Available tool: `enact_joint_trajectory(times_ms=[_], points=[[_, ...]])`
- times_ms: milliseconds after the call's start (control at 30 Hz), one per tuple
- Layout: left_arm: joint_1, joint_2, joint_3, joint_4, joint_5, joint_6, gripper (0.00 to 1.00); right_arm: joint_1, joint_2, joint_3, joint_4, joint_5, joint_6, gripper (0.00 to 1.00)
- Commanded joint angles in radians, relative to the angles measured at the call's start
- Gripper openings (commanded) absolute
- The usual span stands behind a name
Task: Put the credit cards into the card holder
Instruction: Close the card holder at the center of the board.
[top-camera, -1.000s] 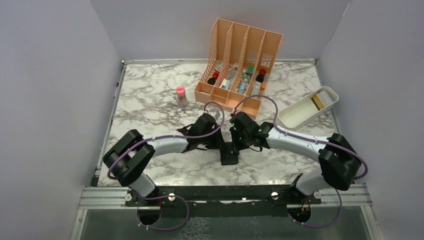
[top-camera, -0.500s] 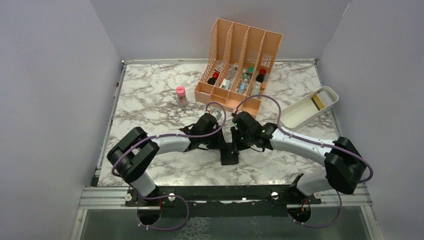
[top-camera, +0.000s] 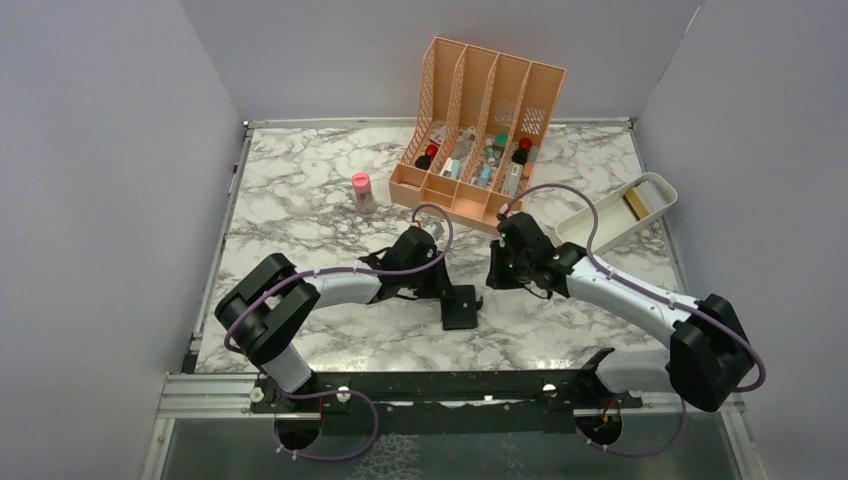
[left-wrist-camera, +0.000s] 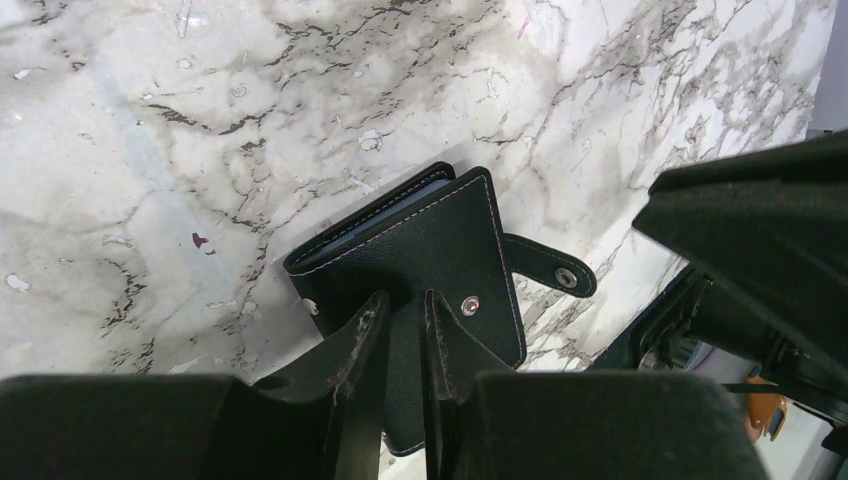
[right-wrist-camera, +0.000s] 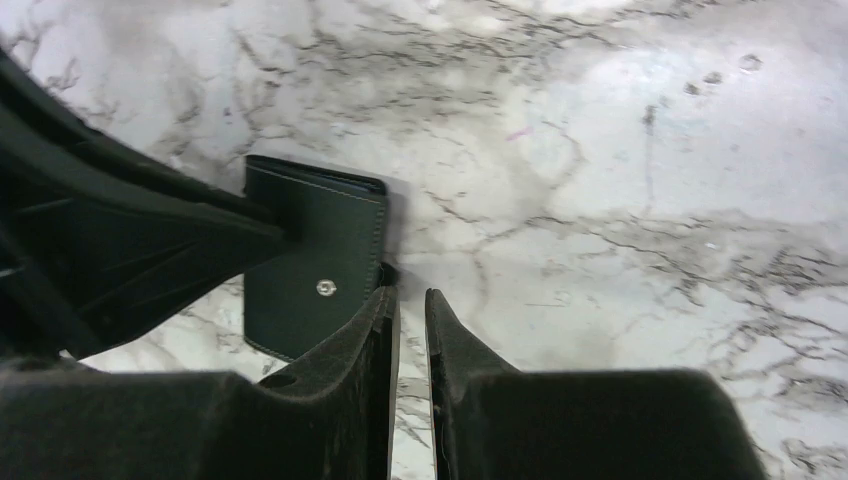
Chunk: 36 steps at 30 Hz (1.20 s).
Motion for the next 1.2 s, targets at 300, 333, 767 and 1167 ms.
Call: enact_joint_trajectory(times_ms=[300,333,767,1167], points=[[0.001,-0.004,-0.007,0.000,-0.009,0.018,0.21,-0.091,-0.009,-0.197,0.212,-0.259,0.039,0.19],[0.001,-0.004,-0.008,0.001,-0.009,0.018,0.21,-0.091,-0.009,-0.200,0.226,-0.265,0.043,0.19],[0.001,-0.007,-0.011,0.003,-0.012,0.019,0.21,-0.091,0.010,-0.209,0.290,-0.331,0.052,0.19],[0.001,-0.010,-0.010,0.004,-0.013,0.019,0.20,-0.089,0.046,-0.167,0.273,-0.380,0.010,0.19]])
